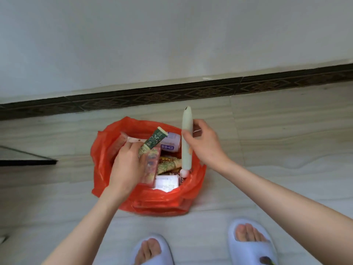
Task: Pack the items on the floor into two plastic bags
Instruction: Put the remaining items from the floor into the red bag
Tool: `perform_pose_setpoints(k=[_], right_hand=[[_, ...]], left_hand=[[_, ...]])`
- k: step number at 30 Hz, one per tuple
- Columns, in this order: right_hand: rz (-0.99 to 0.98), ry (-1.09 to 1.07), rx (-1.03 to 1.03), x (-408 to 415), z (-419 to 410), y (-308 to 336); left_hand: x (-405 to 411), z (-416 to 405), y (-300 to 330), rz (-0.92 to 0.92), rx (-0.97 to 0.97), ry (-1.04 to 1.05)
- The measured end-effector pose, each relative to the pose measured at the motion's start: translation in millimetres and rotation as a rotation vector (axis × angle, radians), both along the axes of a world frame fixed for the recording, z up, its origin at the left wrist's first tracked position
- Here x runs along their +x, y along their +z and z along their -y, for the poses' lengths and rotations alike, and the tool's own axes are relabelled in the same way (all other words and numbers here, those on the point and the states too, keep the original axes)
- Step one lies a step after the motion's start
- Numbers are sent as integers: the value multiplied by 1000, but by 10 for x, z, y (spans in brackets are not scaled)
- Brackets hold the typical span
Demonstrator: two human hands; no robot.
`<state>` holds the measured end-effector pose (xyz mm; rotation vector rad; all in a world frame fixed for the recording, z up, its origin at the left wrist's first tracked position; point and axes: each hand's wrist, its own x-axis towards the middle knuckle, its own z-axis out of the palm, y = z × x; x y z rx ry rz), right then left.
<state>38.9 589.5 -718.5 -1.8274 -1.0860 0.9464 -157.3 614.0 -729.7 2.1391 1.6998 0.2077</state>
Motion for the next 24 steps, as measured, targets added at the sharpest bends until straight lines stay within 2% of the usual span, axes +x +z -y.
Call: perform_pose_setpoints(k=[3, 7, 10, 12, 19, 24], right_hand=[[128, 179, -43, -217, -121, -93], [397, 396, -195, -366, -94, -224], [601, 602, -319, -434, -111, -278], [635, 668, -369, -494, -83, -327], [599, 605, -269, -357, 198, -498], [453, 298, -143, -62, 355, -572]], left_hand=[[0, 49, -52, -24, -21, -33], [9, 130, -162, -132, 5, -110], [-34, 152, -245, -92, 16, -131], [-64, 165, -266, -73, 19, -148], [-184, 173, -170, -95, 106, -251], [-419, -11, -53, -76, 298, -136]])
